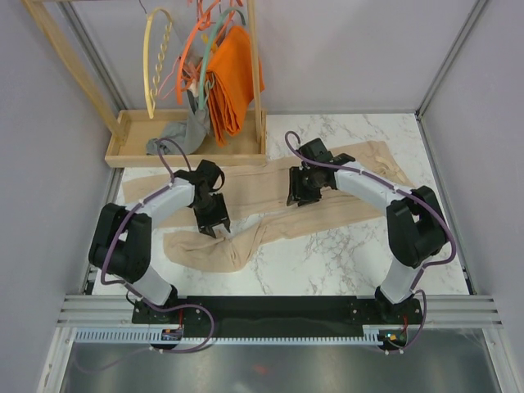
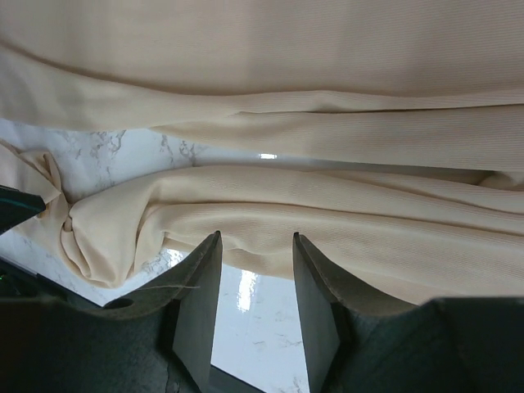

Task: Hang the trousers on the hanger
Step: Flatten out the trousers at the center of the board.

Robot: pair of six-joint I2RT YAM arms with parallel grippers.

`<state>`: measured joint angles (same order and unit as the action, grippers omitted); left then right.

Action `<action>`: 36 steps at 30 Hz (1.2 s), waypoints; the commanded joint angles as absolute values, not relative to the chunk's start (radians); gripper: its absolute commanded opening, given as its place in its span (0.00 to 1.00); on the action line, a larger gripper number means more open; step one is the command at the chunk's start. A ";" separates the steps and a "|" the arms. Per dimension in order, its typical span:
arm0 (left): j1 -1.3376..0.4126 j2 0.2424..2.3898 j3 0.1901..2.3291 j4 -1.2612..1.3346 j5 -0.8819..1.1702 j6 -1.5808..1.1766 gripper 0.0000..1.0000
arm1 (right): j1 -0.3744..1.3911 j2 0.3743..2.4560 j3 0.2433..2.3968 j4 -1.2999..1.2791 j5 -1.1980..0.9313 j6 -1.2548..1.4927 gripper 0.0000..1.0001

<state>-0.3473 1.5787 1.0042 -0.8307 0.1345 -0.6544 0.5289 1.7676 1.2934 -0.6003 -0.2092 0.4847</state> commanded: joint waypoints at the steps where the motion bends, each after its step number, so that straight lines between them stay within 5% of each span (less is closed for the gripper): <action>1: -0.390 1.617 1.061 -0.844 0.078 -0.719 0.56 | 0.515 1.718 1.266 -0.612 -0.222 0.482 0.47; 8: -0.402 1.690 1.092 -0.913 0.005 -0.724 0.45 | 0.492 1.689 1.235 -0.612 -0.210 0.486 0.47; 16: -0.410 1.692 1.083 -0.945 -0.048 -0.721 0.19 | 0.474 1.684 1.218 -0.612 -0.193 0.482 0.47; 18: -0.410 1.684 1.083 -0.945 -0.060 -0.724 0.03 | 0.471 1.689 1.218 -0.611 -0.192 0.477 0.47; 27: -0.353 1.505 1.175 -1.190 -0.414 -0.836 0.02 | 0.445 1.710 1.221 -0.664 -0.063 0.453 0.47; 36: -0.117 1.238 1.105 -1.324 -0.483 -0.884 0.02 | 0.361 1.730 1.207 -0.718 0.072 0.414 0.44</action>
<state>-0.1581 1.2949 1.1267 -1.2228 -0.4011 -0.8192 0.3828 1.7180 1.2041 -0.6827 -0.0013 0.4480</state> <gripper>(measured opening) 0.027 0.445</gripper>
